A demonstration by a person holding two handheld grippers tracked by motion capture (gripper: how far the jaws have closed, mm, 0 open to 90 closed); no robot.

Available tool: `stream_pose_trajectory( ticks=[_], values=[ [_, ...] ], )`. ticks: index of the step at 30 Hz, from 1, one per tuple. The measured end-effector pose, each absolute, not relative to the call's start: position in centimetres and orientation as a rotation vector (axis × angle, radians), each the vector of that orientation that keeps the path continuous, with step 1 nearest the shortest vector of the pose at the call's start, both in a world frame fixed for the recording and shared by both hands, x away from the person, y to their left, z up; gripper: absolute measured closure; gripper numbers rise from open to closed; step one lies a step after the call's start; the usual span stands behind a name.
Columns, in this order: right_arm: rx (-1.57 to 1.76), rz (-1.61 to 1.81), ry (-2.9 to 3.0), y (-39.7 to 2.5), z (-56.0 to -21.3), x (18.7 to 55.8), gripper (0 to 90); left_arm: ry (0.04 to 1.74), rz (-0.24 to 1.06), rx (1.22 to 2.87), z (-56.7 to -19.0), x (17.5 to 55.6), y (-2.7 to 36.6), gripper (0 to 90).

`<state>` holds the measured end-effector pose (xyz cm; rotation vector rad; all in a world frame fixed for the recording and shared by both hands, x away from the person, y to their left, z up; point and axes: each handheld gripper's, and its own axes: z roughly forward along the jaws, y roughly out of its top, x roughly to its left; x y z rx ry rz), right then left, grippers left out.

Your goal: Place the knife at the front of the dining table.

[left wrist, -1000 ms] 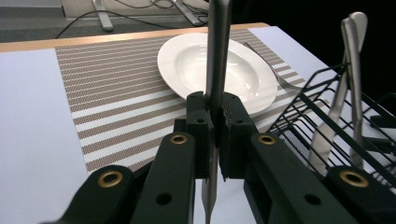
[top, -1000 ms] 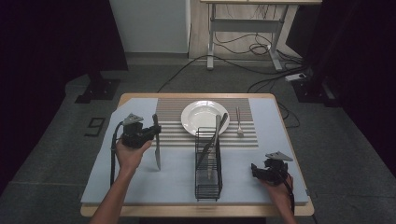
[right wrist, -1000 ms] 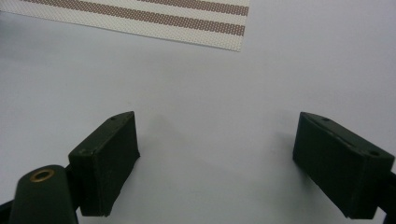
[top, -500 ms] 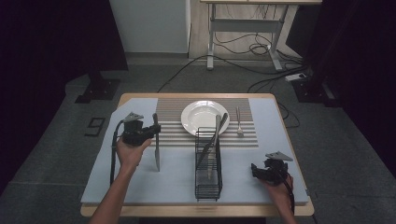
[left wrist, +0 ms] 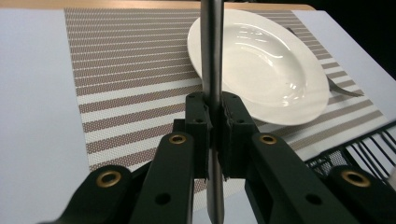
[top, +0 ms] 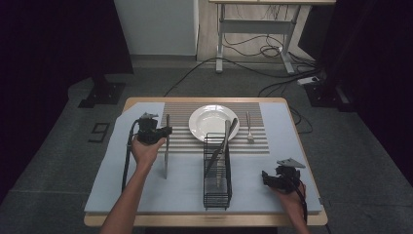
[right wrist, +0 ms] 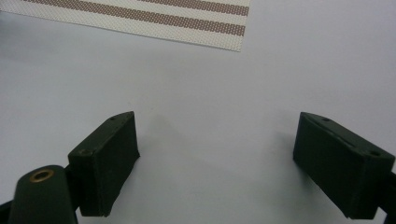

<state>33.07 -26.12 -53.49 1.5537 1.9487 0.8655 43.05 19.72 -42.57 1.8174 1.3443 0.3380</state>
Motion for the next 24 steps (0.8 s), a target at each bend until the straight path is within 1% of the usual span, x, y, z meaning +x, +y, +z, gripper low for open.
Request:
stream_pose_trajectory(
  ticks=[7,24],
  values=[
    [1.553,0.864,1.949,-26.1,-53.5,33.1,13.5,1.397,0.312,1.808,-43.9,44.6,19.5,83.0],
    [1.552,0.865,1.951,-26.1,-53.5,33.1,13.4,1.463,0.33,1.832,-45.8,46.3,19.3,81.8]
  ],
)
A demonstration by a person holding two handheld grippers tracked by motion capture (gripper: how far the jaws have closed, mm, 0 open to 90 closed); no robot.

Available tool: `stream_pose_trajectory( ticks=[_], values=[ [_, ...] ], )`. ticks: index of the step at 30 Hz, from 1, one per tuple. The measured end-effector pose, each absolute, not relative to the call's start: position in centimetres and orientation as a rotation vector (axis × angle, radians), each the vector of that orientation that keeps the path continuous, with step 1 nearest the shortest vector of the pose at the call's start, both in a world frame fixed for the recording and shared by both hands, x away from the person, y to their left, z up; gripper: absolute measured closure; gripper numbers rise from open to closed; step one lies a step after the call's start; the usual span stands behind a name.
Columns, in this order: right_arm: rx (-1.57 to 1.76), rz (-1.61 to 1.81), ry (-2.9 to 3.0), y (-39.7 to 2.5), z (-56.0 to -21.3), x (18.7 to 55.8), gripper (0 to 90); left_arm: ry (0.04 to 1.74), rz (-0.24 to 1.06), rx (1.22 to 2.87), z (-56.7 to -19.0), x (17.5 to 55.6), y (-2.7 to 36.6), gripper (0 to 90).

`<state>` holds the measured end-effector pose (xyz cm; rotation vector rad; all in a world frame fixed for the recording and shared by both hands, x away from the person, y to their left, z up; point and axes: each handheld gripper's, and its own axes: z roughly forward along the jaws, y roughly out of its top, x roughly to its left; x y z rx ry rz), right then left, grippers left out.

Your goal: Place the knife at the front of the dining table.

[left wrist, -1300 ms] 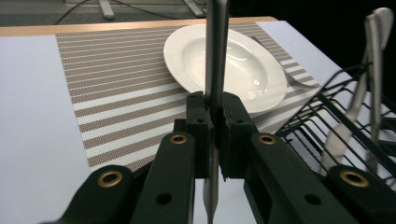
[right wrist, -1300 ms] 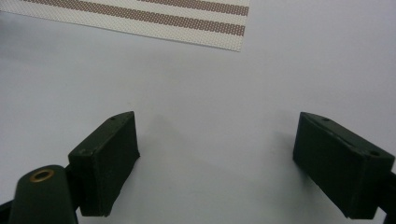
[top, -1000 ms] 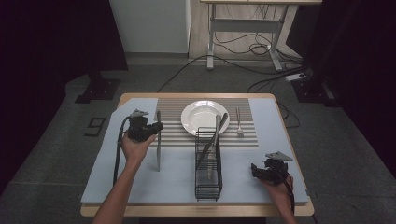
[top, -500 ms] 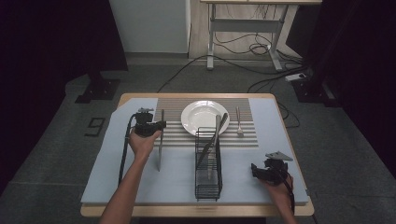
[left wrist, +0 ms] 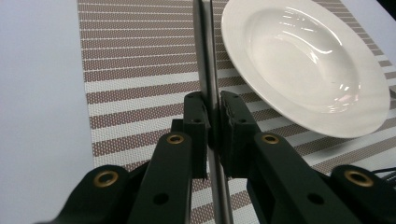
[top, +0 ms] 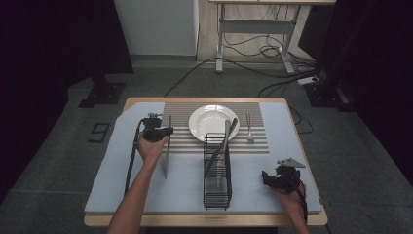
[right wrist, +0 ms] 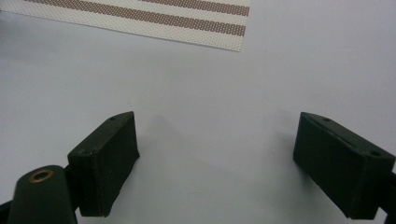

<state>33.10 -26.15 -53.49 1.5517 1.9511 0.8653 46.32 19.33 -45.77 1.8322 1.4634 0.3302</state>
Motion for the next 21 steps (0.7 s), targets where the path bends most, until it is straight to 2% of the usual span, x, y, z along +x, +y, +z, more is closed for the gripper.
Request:
stream_pose_trajectory(
  ticks=[21],
  values=[
    [1.549,0.865,1.952,-26.2,-53.5,33.1,13.3,1.547,0.277,1.851,-48.8,48.8,19.1,81.2]
  ],
)
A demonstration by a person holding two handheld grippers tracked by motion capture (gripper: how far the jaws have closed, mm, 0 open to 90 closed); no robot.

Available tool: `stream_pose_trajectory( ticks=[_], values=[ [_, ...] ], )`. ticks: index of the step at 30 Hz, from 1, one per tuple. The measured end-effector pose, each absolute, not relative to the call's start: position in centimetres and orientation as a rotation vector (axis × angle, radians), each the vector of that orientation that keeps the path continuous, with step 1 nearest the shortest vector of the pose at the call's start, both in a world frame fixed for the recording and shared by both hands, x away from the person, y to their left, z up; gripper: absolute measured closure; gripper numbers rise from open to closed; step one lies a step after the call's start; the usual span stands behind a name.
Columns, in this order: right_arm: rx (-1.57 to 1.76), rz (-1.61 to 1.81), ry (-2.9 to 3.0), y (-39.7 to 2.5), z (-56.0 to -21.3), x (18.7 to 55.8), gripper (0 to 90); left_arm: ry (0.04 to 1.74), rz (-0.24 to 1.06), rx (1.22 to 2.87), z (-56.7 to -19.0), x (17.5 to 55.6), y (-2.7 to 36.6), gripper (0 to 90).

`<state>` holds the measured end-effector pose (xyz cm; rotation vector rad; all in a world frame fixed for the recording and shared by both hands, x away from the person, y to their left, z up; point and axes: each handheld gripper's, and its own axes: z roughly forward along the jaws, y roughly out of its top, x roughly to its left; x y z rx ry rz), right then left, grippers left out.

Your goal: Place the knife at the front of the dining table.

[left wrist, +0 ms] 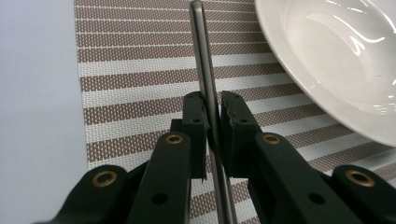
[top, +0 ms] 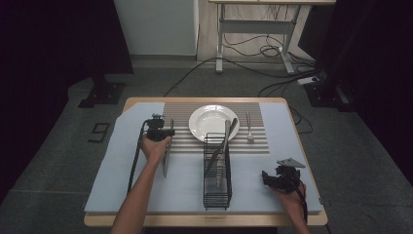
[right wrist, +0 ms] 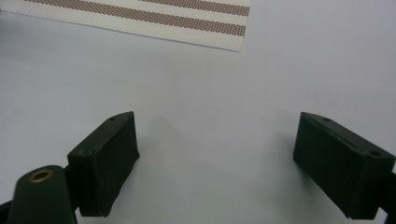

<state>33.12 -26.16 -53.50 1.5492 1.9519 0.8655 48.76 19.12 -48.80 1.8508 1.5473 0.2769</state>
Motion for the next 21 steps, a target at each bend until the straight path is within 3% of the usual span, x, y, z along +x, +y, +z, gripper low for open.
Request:
stream_pose_trajectory(
  ticks=[21],
  values=[
    [1.552,0.867,1.952,-26.2,-53.5,33.1,13.3,1.602,0.288,1.889,-51.0,49.8,18.3,83.8]
  ],
)
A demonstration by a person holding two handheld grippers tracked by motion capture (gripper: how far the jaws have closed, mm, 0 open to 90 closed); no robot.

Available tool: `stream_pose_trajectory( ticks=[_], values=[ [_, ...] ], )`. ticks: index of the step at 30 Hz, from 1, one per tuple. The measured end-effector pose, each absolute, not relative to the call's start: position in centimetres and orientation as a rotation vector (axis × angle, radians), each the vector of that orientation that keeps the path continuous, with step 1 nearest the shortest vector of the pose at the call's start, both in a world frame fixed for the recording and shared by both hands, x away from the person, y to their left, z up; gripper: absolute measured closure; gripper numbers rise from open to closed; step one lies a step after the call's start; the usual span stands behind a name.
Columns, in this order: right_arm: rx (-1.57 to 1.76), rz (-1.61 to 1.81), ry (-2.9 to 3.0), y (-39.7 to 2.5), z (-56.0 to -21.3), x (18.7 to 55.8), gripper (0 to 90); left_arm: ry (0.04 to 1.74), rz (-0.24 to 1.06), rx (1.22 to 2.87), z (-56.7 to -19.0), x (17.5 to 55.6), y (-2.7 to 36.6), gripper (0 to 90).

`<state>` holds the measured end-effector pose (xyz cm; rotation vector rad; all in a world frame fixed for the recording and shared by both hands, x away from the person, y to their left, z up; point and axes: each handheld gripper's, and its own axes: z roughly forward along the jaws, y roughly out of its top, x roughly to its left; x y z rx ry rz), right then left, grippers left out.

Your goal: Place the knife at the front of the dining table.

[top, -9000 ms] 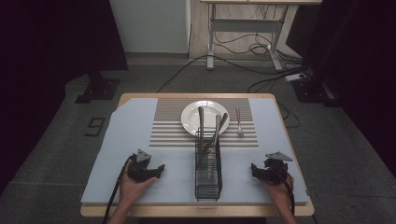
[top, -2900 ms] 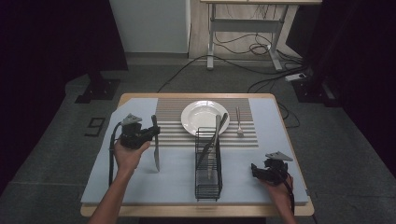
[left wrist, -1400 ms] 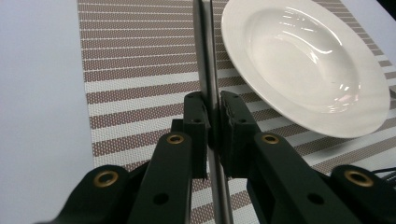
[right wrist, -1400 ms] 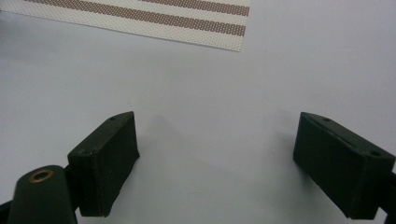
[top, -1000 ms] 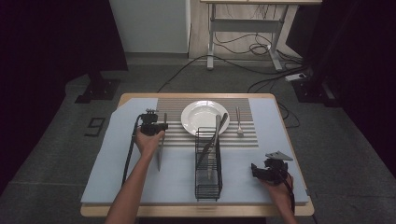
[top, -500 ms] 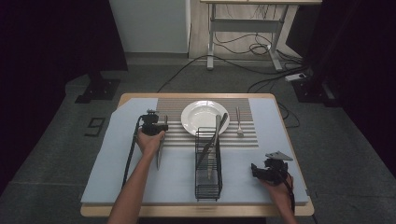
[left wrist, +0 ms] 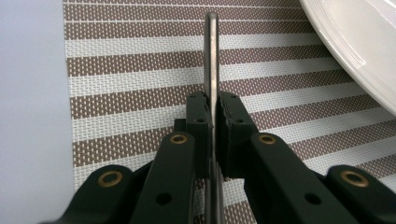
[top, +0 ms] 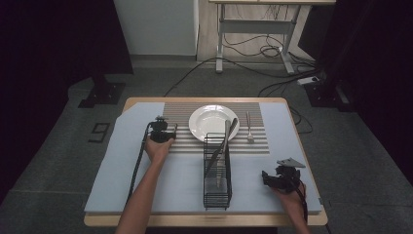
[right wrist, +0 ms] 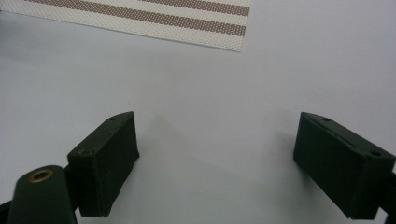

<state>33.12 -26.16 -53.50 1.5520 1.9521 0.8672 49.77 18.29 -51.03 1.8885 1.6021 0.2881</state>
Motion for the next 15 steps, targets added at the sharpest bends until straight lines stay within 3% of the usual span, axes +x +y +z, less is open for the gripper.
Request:
stream_pose_trajectory(
  ticks=[15],
  values=[
    [1.55,0.867,1.953,-26.17,-53.5,33.13,13.2,1.599,0.304,1.882,-51.07,49.72,18.24,82.1]
  ],
)
